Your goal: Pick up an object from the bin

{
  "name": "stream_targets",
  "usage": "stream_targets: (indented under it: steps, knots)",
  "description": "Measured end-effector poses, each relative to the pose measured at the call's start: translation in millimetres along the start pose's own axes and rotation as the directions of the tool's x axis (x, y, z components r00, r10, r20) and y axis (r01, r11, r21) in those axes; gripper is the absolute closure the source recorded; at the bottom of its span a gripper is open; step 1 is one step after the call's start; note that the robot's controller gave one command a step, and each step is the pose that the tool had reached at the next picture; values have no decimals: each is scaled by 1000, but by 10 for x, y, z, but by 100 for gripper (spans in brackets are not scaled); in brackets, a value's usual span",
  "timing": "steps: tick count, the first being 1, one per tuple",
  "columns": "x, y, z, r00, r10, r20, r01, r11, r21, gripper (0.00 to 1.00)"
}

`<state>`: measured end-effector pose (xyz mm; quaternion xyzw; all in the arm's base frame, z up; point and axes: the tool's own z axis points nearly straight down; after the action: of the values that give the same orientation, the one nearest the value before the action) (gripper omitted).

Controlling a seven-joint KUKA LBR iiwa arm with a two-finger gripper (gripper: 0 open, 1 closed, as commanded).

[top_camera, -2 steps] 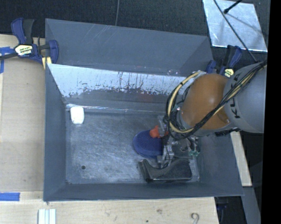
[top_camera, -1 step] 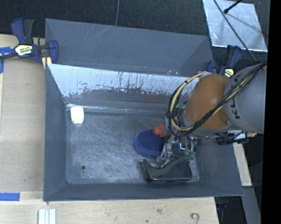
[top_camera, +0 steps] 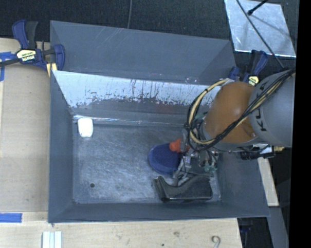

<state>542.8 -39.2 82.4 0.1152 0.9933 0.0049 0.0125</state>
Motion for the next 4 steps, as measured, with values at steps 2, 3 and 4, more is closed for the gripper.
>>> stream_targets:
  steps: [2, 3, 4]
  knots:
    - [-818, -206, 70, 898, -437, -59, 436, 899, -31, 100]
    - [-752, -91, -182, 894, -447, -29, 447, 894, -3, 100]
    - [-787, -35, -1109, 908, -419, -14, 419, 908, 5, 100]
